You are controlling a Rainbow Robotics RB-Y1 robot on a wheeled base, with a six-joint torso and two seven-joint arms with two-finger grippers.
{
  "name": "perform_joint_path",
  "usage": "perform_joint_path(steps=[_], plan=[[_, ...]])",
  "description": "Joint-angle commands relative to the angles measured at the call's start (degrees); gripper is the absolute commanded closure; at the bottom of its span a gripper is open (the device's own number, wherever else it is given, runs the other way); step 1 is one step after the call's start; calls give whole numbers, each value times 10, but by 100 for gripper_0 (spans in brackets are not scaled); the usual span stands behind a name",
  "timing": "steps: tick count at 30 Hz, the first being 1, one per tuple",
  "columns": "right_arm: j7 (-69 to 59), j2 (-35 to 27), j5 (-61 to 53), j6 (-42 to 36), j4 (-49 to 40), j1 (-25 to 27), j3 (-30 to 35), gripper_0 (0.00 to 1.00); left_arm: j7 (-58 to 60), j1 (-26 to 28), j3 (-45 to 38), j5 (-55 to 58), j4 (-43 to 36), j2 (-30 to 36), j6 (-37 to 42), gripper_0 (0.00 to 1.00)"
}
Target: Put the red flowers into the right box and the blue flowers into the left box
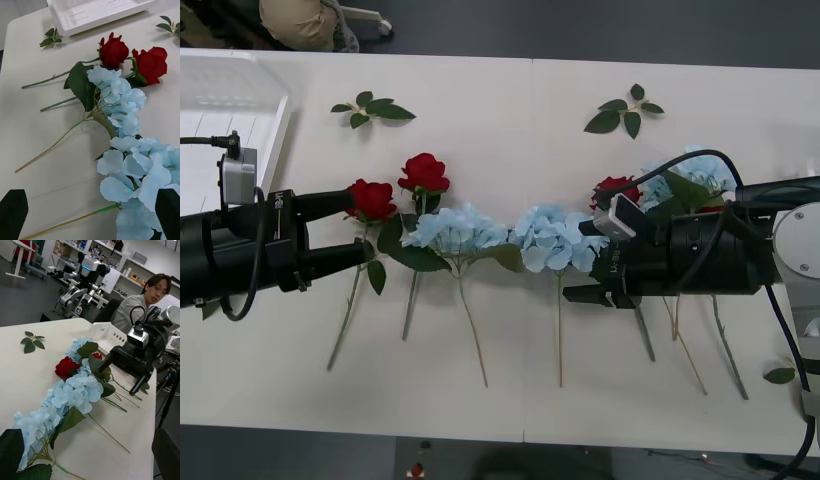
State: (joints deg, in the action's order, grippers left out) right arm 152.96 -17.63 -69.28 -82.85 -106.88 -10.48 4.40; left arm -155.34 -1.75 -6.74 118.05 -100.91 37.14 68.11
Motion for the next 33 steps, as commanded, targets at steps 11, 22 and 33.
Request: perform_joint_path(steps=[11, 22, 33], plan=[[-24, -44, -23, -29, -98, 16, 16, 0, 3, 9, -15, 50, -10, 15, 2, 0], [-467, -101, -26, -153, -200, 16, 127, 0, 65, 9, -60, -53, -57, 151, 4, 0], [-710, -166, 60, -205, -177, 20, 197, 0, 335, -19, -8, -262, -53, 164, -1, 0]])
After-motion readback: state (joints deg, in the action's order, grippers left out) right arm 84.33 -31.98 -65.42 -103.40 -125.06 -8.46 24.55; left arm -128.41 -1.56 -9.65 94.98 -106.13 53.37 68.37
